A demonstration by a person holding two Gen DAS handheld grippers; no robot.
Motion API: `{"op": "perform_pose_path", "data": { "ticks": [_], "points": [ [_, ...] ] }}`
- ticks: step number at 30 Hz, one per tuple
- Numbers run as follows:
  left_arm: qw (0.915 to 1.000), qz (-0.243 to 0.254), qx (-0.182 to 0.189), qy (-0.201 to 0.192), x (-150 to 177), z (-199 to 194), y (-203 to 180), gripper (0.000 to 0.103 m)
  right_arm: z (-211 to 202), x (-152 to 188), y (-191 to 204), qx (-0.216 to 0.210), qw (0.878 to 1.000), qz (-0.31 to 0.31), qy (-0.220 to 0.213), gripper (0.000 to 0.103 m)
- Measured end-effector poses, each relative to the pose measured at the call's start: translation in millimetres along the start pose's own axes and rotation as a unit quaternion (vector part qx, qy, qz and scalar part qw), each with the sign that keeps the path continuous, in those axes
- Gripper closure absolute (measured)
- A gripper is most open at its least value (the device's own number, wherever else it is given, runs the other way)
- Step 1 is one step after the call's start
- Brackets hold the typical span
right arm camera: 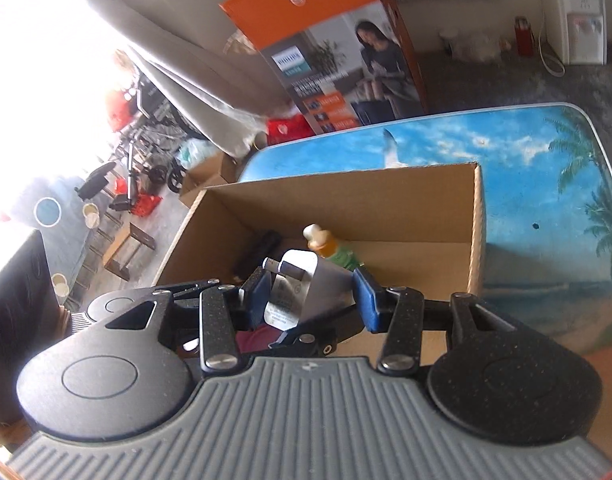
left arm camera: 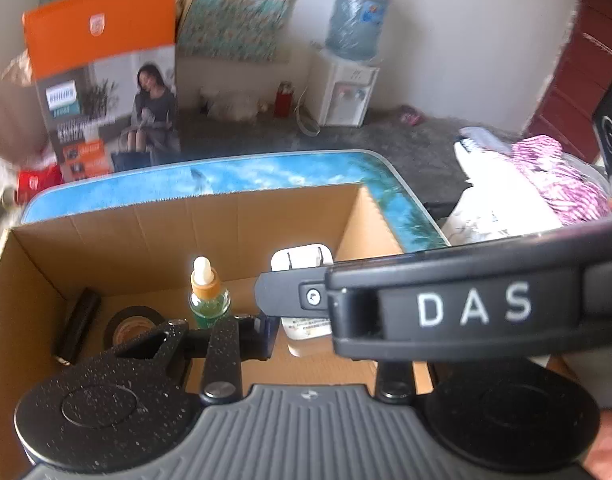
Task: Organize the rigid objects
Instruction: 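Lower the plug into the box and open the right tool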
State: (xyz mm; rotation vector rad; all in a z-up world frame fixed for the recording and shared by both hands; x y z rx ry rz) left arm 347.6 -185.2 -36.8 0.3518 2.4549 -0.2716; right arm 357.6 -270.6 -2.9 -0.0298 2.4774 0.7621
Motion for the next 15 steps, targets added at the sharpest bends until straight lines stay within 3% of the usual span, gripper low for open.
{"op": "perform_pose_path", "data": {
  "ticks": [5, 15],
  "points": [
    [0.9988, -0.030, 0.009, 0.039, -2.6, 32.5, 13.6, 0.070, 33.3, -10.9, -22.6, 0.010, 1.000, 0.007, 0.029, 0.060],
    [0.9964, -0.051, 0.029, 0.062, -2.0, 51.7, 17.7, 0.070, 51.9, -16.2, -23.4, 0.060, 0.995, -0.053, 0.055, 0.063]
  ]
}}
Point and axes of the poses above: each gripper's, at about its wrist camera, not at the fingertips, and z roughly the way its jaws point, y to its left, x to its underside, the point moved 10 cm from there along z, roughly the way its jaws point, and after that the axes turned 4 degrees about -x, right-handed, at the moved point
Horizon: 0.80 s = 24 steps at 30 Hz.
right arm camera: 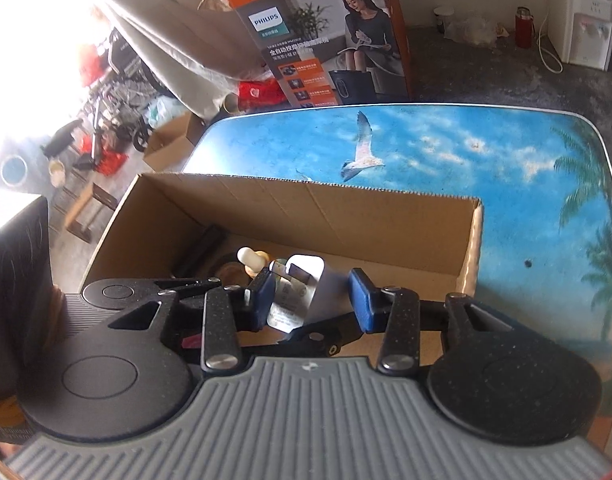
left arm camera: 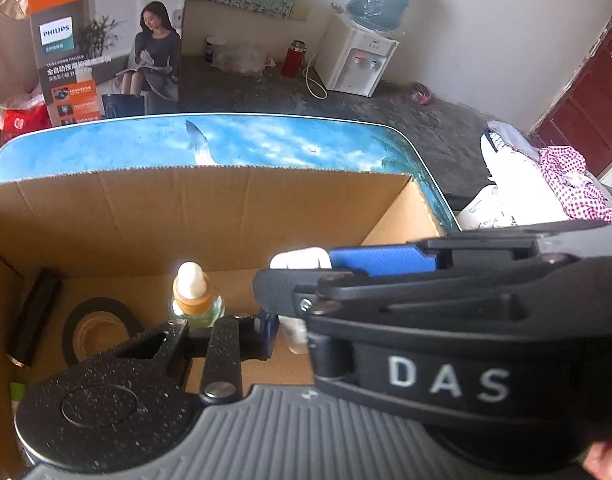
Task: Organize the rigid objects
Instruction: 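Lower the plug into the box and open the right tool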
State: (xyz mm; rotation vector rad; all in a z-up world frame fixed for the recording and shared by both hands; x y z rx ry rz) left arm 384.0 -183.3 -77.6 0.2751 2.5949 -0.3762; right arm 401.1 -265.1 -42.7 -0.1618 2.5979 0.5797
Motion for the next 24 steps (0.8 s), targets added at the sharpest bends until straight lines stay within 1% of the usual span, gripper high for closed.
{"op": "perform_pose_path", "data": {
  "ticks": [2, 3, 4, 6, 8, 10, 11, 13, 15, 19, 21, 24],
  "points": [
    [1.0000, -0.004, 0.008, -0.001, 0.2, 1.1, -1.8, 0.069, 2.0, -1.2, -0.1, 0.011, 1.000, -0.012, 0.001, 0.063],
    [1.0000, -0.004, 0.006, -0.003, -0.1, 0.5, -2.2, 0.065, 2.2, -1.7, -0.6, 0.016, 1.000, -0.017, 0.001, 0.063],
    [1.0000, -0.002, 0.003, -0.005, -0.5, 0.5, -3.2, 0.064, 2.1, -2.3, -0.9, 0.019, 1.000, -0.020, -0.001, 0.063],
    [1.0000, -0.002, 0.005, -0.003, 0.2, 0.0, -4.9, 0.063, 0.8, -2.7, -1.8, 0.024, 0.999, -0.023, -0.003, 0.063],
    [1.0000, -0.004, 0.005, -0.004, 0.1, -2.0, -5.2, 0.058, -2.1, -2.6, -2.4, 0.026, 0.999, -0.025, -0.008, 0.063],
    [1.0000, -0.003, 0.001, -0.009, -0.1, -6.7, -5.7, 0.050, -8.1, -2.9, -1.4, 0.021, 0.999, -0.023, -0.017, 0.063],
    [0.9999, -0.001, 0.000, -0.013, -0.3, -9.6, -6.4, 0.048, -11.2, -3.5, -0.5, 0.017, 0.999, -0.020, -0.022, 0.063],
    [0.9998, 0.003, -0.002, -0.020, 0.2, -17.5, -9.2, 0.041, -21.1, -3.7, 1.4, 0.010, 0.999, -0.015, -0.035, 0.063],
    [0.9995, 0.010, -0.001, -0.029, 2.1, -28.2, -13.5, 0.036, -34.5, -2.6, 4.8, 0.000, 0.999, -0.008, -0.053, 0.063],
    [0.9982, 0.029, 0.001, -0.052, 10.9, -55.4, -22.3, 0.024, -71.5, 9.1, 16.1, -0.029, 0.995, 0.008, -0.098, 0.062],
    [0.9972, 0.036, 0.006, -0.065, 17.4, -69.7, -27.0, 0.021, -89.0, 19.9, 22.4, -0.040, 0.992, 0.015, -0.118, 0.059],
    [0.9967, 0.038, 0.010, -0.071, 30.9, -87.9, -30.0, 0.018, -113.0, 41.3, 31.8, -0.049, 0.988, 0.018, -0.143, 0.055]
  ]
}}
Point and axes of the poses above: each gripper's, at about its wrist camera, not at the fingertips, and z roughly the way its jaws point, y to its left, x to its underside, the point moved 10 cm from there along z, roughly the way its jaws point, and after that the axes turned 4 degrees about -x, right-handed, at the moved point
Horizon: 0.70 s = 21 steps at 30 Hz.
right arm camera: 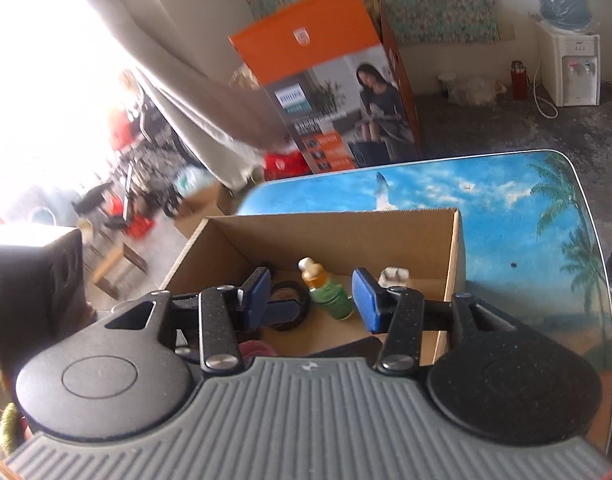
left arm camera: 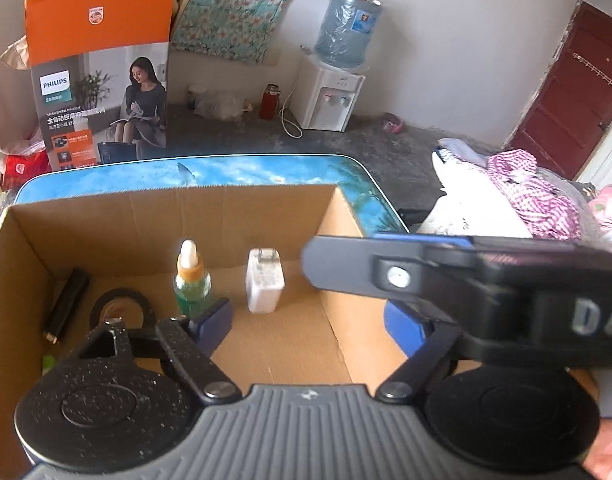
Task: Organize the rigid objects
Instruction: 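Lower the plug into the box and open the right tool, then move the open right tool back to the bronze-lidded jar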
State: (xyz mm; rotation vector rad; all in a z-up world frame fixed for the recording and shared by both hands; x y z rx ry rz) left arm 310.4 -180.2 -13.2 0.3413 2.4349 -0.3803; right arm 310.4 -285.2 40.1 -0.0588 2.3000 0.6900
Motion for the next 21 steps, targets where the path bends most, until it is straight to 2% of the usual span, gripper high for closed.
{"op": "perform_pose_path", "data": {
  "ticks": [6, 10, 13, 18, 21],
  "points": [
    [0.9995, 0.027, -0.006, -0.016, 31.5, -41.0, -5.4, 0.011, -48.7, 39.8, 22.8, -0.017, 0.999, 0.013, -0.042, 0.042],
    [0.9993, 0.033, -0.009, -0.018, 60.2, -63.9, -1.2, 0.010, -71.4, 71.2, 30.5, -0.033, 0.997, 0.040, -0.059, 0.038],
    [0.9995, 0.024, -0.007, -0.019, 81.5, -76.7, 3.3, 0.008, -80.2, 95.9, 33.6, -0.031, 0.996, 0.056, -0.061, 0.034],
    [0.9979, 0.057, -0.029, -0.014, 119.3, -89.5, 9.3, 0.008, -79.8, 132.2, 39.4, -0.019, 0.996, 0.070, -0.049, 0.028],
    [0.9970, 0.069, -0.029, -0.018, 138.6, -99.7, 10.3, 0.008, -75.4, 150.6, 42.5, -0.016, 0.996, 0.074, -0.038, 0.027]
  ]
}}
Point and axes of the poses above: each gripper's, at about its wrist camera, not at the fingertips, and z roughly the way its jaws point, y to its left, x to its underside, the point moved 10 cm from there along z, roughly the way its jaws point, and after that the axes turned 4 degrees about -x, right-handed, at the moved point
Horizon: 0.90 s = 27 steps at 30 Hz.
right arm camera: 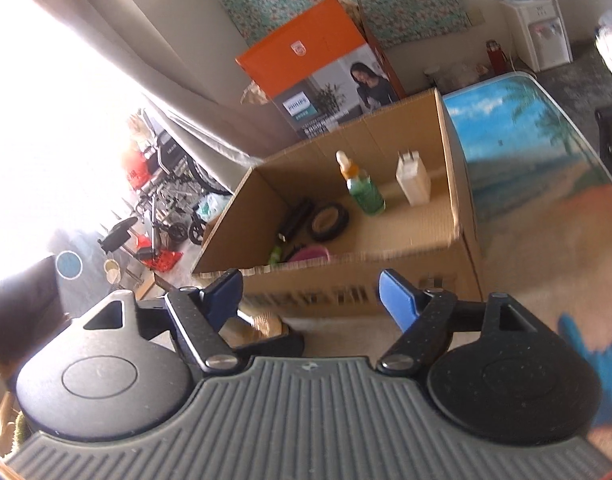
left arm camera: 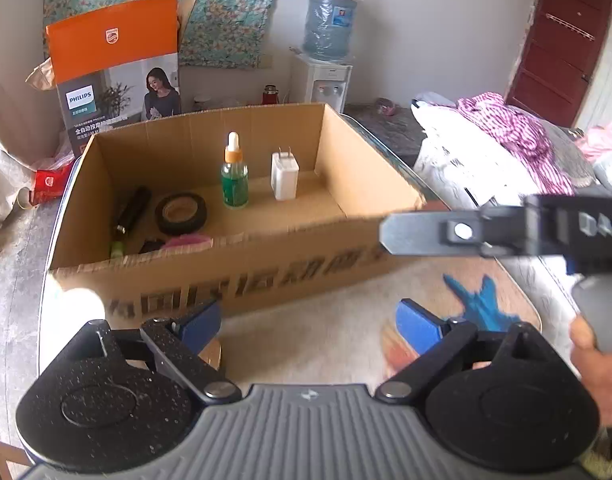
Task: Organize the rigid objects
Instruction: 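Move the open right tool back to the bronze-lidded jar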
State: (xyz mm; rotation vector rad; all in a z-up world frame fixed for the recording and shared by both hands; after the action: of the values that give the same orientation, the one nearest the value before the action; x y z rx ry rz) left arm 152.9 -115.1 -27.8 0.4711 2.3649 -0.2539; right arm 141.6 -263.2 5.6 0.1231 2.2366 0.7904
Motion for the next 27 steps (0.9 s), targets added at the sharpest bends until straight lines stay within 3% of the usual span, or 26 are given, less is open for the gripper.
{"op": "perform_pose_path", "data": {
  "ticks": [3, 8, 19, 22, 27],
  "points": [
    [1.0000, 0.001, -0.003, -0.004, 17.3, -8.7, 1.7, 0.006, 5.7, 14.7, 2.5, -0.004, 1.000, 0.005, 0.006, 0.027],
    [0.9992, -0.003, -0.038, -0.011, 41.1, -12.1, 16.7, 0.006, 24.8, 32.0, 13.7, -0.027, 0.999, 0.010, 0.030, 0.027],
    [0.9963, -0.035, -0.078, 0.008, 70.5, 19.7, 44.4, 0.006, 71.3, 55.1, 32.5, -0.060, 0.994, 0.031, 0.085, 0.027],
    [0.9962, -0.045, -0.074, 0.011, 74.4, 27.9, 48.5, 0.007, 82.1, 56.7, 32.5, -0.063, 0.993, 0.035, 0.094, 0.034],
    [0.9962, -0.044, -0.075, 0.011, 74.5, 40.2, 52.7, 0.011, 106.6, 56.4, 27.7, -0.066, 0.991, 0.043, 0.109, 0.054]
  ]
}}
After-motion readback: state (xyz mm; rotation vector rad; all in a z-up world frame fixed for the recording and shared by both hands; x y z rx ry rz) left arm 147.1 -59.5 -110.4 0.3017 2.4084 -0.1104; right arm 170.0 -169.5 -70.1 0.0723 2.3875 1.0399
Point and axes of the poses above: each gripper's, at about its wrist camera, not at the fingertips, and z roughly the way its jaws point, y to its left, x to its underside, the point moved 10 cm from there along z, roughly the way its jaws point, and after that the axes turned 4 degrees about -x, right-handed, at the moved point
